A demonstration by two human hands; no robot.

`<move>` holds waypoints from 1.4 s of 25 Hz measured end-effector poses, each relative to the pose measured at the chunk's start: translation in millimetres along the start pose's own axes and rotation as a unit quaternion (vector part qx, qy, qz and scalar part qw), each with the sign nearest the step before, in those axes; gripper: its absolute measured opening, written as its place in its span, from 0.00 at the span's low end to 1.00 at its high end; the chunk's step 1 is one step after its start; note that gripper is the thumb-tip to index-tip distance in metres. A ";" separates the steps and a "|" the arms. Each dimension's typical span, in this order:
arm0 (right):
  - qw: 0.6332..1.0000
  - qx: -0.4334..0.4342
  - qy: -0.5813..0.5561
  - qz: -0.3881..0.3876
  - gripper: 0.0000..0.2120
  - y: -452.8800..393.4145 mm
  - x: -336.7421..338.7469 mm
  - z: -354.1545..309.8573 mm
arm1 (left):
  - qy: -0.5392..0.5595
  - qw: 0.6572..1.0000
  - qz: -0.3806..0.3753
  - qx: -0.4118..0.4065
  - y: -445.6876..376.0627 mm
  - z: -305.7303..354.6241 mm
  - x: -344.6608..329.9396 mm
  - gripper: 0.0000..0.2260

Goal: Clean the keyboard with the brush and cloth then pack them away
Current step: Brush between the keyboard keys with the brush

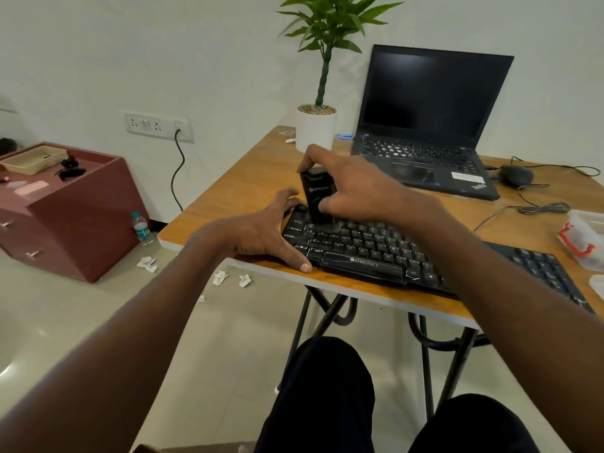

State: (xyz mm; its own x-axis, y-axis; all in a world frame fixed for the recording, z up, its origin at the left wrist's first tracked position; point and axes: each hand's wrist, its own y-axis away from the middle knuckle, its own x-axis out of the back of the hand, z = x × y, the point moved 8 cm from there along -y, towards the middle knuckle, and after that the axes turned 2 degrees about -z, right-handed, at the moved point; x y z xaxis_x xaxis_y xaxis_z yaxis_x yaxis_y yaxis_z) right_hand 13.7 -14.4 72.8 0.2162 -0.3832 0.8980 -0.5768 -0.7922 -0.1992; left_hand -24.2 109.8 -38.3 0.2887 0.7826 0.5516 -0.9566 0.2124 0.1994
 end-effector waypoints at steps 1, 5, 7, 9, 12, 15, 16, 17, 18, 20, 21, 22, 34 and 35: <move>1.000 -0.019 -0.009 0.024 0.27 -1.7 6.3 3.1 | 0.003 1.000 -0.005 0.002 0.4 0.8 -0.8 0.68; 0.994 -0.028 -0.055 0.085 0.28 5.5 -5.4 10.6 | 0.005 1.000 -0.014 -0.005 1.7 5.3 -2.3 0.67; 0.995 -0.078 -0.027 0.057 0.29 10.0 -0.9 25.4 | 0.002 1.000 -0.016 0.007 2.2 5.1 -2.6 0.67; 0.991 -0.130 0.021 0.031 0.30 12.6 9.8 32.4 | -0.002 1.000 -0.017 0.012 2.4 3.3 -2.2 0.67; 0.993 -0.086 -0.022 0.074 0.31 15.1 8.9 10.5 | -0.005 1.000 -0.016 0.006 2.4 3.9 -1.9 0.66; 0.997 -0.023 -0.037 0.065 0.31 25.6 -2.7 -3.4 | -0.010 1.000 -0.012 0.000 1.1 3.3 -1.3 0.64; 0.999 -0.023 -0.020 0.044 0.31 29.9 -1.5 -1.8 | -0.009 1.000 -0.014 0.002 1.0 3.1 -1.5 0.64; 0.999 -0.033 0.002 0.019 0.32 32.8 2.7 2.2 | -0.008 1.000 -0.016 0.004 1.4 3.7 -1.7 0.64; 0.998 -0.050 0.029 -0.007 0.32 34.8 7.5 7.5 | -0.011 1.000 -0.017 0.003 1.8 4.0 -1.7 0.64; 0.994 -0.077 0.082 -0.015 0.33 35.0 18.9 12.8 | -0.018 1.000 -0.017 0.003 2.0 4.2 -1.5 0.64; 0.994 -0.075 0.084 0.006 0.33 34.5 21.8 10.3 | -0.020 1.000 -0.015 0.005 2.3 4.3 -1.3 0.63; 0.996 -0.064 0.060 0.029 0.33 34.5 20.9 6.4 | -0.019 1.000 -0.014 0.005 2.3 5.1 -1.2 0.63; 0.976 -0.121 -0.111 0.145 0.33 46.1 8.9 41.7 | -0.062 0.993 0.095 -0.017 -1.2 11.9 0.0 0.48; 0.977 -0.113 -0.104 0.146 0.33 46.2 5.6 42.6 | -0.094 0.982 0.160 -0.031 0.9 14.7 1.4 0.44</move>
State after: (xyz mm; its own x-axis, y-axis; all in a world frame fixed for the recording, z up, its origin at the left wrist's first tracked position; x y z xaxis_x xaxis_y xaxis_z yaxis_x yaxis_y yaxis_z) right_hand 21.9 -73.3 51.8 0.1575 -0.6843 0.7120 -0.7923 -0.5179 -0.3226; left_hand -24.1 102.5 -25.4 -0.0316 0.6946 0.7187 -0.9984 0.0125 -0.0560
